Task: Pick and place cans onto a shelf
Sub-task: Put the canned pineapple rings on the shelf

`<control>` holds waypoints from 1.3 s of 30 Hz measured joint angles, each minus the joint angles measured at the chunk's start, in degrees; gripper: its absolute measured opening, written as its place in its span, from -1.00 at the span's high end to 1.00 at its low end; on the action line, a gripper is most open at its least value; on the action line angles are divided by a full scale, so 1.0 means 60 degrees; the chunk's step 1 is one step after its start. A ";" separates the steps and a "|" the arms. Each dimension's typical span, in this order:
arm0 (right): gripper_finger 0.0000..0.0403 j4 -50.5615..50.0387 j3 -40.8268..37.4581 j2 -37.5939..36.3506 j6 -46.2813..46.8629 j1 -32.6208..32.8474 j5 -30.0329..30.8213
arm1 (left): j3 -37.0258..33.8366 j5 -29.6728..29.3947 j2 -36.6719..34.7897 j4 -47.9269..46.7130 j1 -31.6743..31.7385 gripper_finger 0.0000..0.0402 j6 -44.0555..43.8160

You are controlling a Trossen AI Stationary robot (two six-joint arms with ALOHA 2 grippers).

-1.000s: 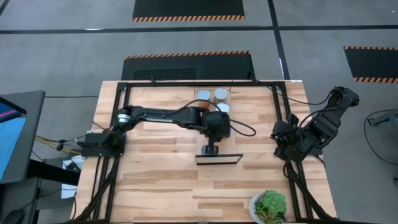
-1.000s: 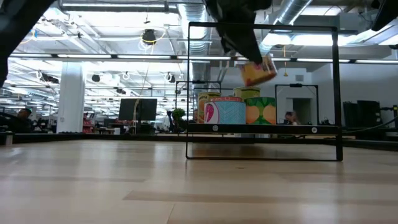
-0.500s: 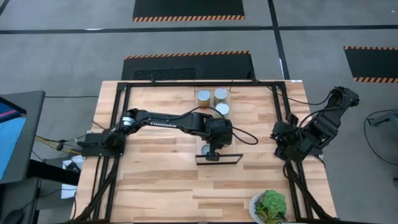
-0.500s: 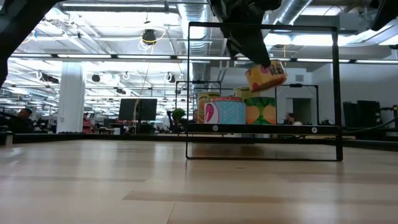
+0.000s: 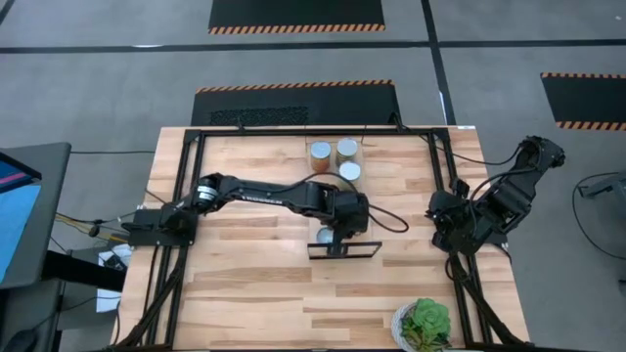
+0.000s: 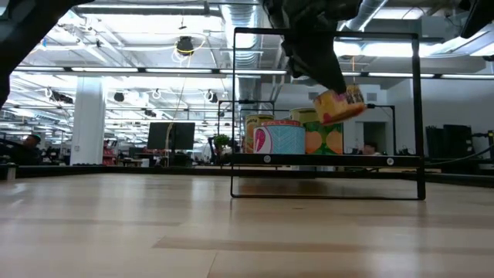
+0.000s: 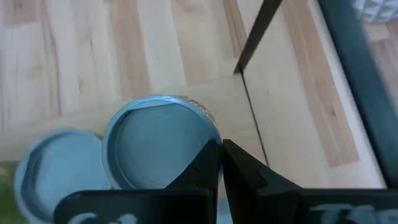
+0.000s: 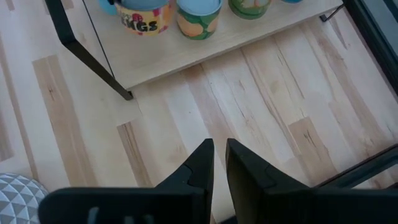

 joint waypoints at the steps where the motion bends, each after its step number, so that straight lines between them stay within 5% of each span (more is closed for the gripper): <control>1: 0.67 0.0004 0.0000 0.0003 0.0000 0.0000 -0.0001 | 0.0006 -0.0001 0.0013 0.0004 -0.0004 1.00 0.0006; 39: 0.67 0.0033 0.0000 0.0003 0.0033 -0.0002 -0.0030 | 0.0061 -0.0082 -0.0037 -0.0149 0.0021 0.91 0.0042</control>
